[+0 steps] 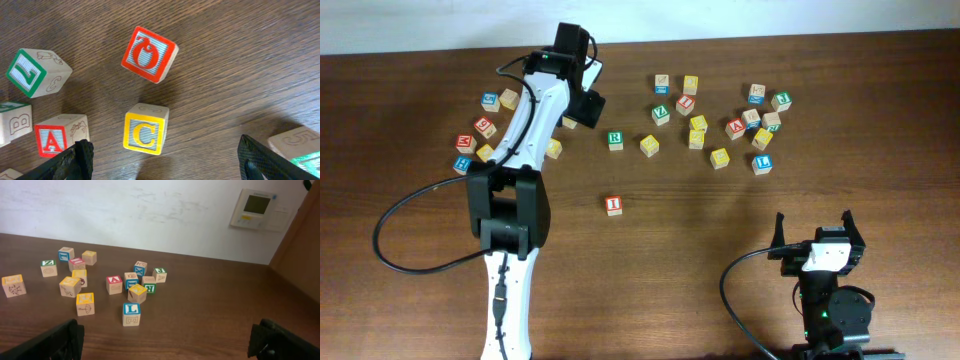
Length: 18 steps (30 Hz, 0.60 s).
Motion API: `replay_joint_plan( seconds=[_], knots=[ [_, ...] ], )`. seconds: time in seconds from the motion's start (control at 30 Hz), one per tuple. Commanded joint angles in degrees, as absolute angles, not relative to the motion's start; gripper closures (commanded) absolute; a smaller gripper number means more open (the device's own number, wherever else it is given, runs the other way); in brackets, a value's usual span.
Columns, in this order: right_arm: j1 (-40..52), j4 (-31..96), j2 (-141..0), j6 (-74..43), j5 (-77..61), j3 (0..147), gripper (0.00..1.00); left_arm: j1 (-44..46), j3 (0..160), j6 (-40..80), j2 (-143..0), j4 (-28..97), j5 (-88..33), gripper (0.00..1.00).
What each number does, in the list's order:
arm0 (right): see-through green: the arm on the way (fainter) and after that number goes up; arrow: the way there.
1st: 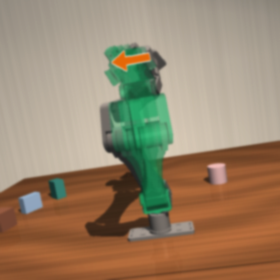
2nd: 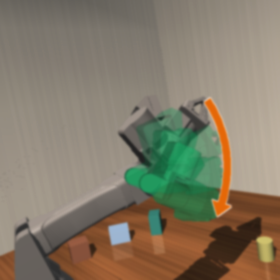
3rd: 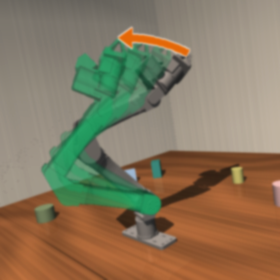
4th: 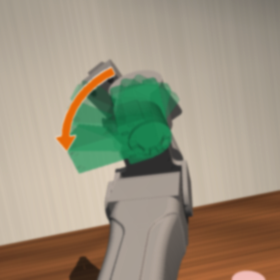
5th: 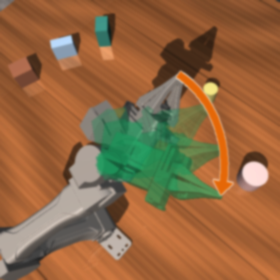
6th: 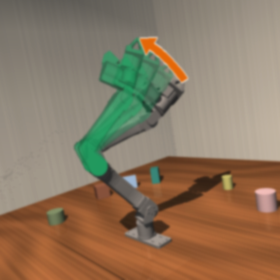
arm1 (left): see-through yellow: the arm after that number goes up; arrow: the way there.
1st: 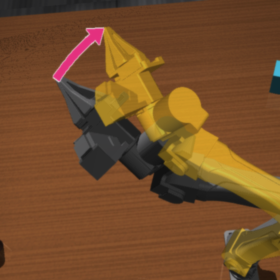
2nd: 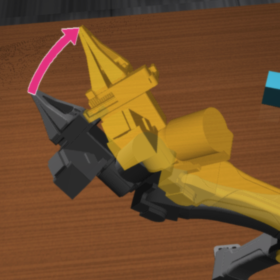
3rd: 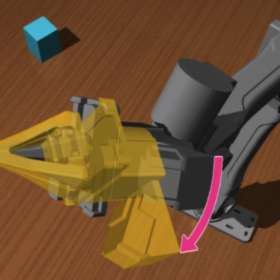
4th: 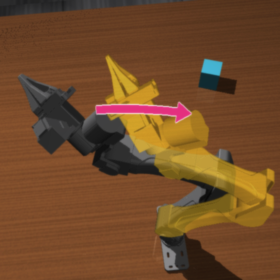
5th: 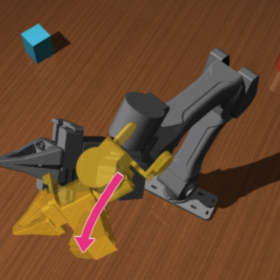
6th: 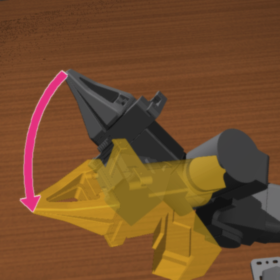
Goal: Spell out ICRA
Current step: 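Lower the left gripper and grasp the yellow C block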
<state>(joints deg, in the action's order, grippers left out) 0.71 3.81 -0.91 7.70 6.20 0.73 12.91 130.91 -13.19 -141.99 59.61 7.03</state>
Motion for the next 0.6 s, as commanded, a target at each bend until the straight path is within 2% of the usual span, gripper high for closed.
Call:
replay_joint_plan(
  seconds=[0.0,0.13,0.23,0.57],
  knots=[
    [0.3,4.1,-0.5,7.7,6.7,0.3,0.02,11.7,131.1,-15.0,-142.8,59.8,8.7,0.16],
    [0.3,4.1,-0.5,7.7,6.7,0.3,0.02,10.2,131.1,-15.1,-142.8,60.7,5.9,0.16],
    [0.3,4.1,-0.5,7.7,6.7,0.3,0.02,9.2,131.1,-15.8,-142.8,60.8,0.7,0.25],
    [0.3,4.1,-0.5,7.7,6.7,0.3,0.02,9.2,131.1,-18.2,-142.9,60.4,-0.4,0.26]
  ],
)
